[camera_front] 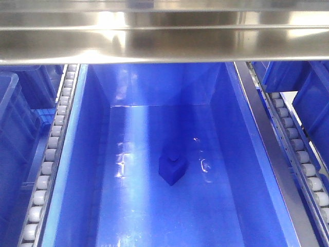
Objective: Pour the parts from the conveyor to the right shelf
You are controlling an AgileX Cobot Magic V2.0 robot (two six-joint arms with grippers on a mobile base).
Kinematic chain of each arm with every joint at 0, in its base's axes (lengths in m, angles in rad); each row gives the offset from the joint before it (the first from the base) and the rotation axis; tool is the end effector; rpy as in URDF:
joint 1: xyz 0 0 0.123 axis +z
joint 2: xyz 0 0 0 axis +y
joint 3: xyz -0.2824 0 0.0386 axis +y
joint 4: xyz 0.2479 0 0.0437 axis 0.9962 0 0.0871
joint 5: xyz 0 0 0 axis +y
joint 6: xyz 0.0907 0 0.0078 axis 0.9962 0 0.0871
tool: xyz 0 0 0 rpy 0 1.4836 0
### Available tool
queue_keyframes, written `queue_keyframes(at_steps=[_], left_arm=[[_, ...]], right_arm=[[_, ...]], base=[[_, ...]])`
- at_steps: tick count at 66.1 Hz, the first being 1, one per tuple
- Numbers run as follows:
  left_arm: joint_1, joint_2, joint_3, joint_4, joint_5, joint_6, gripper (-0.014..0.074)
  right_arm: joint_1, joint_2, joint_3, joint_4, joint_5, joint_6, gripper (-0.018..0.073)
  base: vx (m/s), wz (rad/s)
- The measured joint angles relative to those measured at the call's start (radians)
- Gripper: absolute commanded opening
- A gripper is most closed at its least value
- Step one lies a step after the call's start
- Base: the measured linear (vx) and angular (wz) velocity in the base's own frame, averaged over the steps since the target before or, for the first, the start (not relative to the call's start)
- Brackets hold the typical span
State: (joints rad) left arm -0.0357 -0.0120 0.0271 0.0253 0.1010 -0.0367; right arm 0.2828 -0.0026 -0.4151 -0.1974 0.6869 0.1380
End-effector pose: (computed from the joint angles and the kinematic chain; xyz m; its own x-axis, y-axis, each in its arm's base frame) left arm 0.0567 -0.0018 0.1954 -0.0292 -0.0105 -0.9995 0.0328 0.9994 -0.0115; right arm 0.0179 -0.0066 0.2858 -0.1623 -0.0631 -0.9847 -0.1617 0.9862 -0.0365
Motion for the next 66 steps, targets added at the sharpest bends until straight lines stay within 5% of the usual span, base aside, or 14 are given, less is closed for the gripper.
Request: queue_keyframes(at_steps=[25,45,66], left_arm=[[0.0,0.0,0.0,0.0,0.0,0.0,-0.0006],[0.0,0.0,0.0,0.0,0.0,0.0,-0.0006],[0.0,0.0,0.0,0.0,0.0,0.0,-0.0006]], right_arm=[[-0.021,0.0,0.007,0.066,-0.055,-0.008,-0.0009],[-0.311,-0.008,0.277,0.167,-0.361,-0.045,-0.0009],[-0.295,-0.008,0.443,0.097,-0.527,-0.049,-0.0009]], base=[[0.0,0.0],[0.0,0.0],[0.0,0.0]])
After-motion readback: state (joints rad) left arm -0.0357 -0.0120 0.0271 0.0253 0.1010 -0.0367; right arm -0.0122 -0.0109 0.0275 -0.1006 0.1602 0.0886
